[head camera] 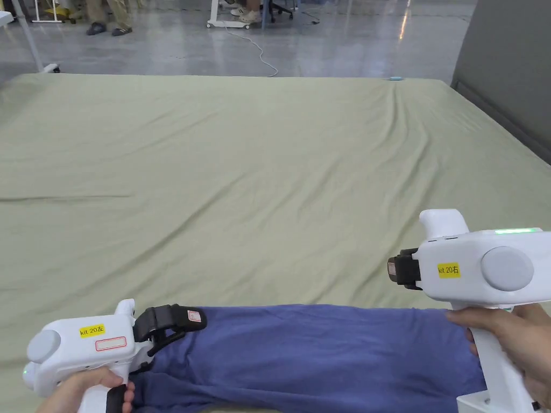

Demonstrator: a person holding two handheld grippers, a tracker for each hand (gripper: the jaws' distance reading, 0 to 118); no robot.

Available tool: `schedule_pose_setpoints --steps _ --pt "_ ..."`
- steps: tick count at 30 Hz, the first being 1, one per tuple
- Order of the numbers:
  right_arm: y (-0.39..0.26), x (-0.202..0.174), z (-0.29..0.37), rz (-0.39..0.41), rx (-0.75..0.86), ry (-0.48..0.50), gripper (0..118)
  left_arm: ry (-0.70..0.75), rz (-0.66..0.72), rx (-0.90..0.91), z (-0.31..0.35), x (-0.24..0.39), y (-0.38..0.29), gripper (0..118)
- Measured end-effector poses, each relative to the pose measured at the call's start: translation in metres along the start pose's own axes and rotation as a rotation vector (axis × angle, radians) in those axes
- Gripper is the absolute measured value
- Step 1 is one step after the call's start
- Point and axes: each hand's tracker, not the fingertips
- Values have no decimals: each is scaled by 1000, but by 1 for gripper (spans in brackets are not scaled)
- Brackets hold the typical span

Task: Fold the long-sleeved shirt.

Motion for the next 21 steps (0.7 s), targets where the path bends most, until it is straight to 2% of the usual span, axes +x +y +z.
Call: schedule_pose_setpoints --steps 1,2,3,4,5,6,7,8,11,14,16,21 --pt "-1 1 1 -1 -3 -5 0 46 -22 25 -1 4 0 102" --pt "-2 3 2 0 -6 -11 0 119 -88 15 3 5 5 69" --pt "-3 4 2 1 -9 -16 0 226 -157 24 6 10 6 0" --pt "-4 5 3 1 -12 -21 0 341 -202 26 8 13 6 0" --pt "-4 7 2 1 -16 -26 0 393 -240 19 12 6 10 0" --pt "-4 8 2 1 -18 -28 0 275 -179 -4 17 -6 16 0" --pt "-4 9 3 0 -21 -31 0 270 -174 9 24 -6 20 0" --pt "-4 9 3 1 -23 -33 0 337 -221 65 33 0 22 0" --pt "0 8 1 5 -23 -34 0 313 -225 110 64 3 32 0" --pt "6 4 -1 7 -18 -30 0 384 -273 187 98 13 42 0" --pt "9 0 -3 9 -10 -21 0 396 -232 219 129 10 51 0" --pt "15 -13 -11 21 0 15 0 558 -178 355 220 4 61 0"
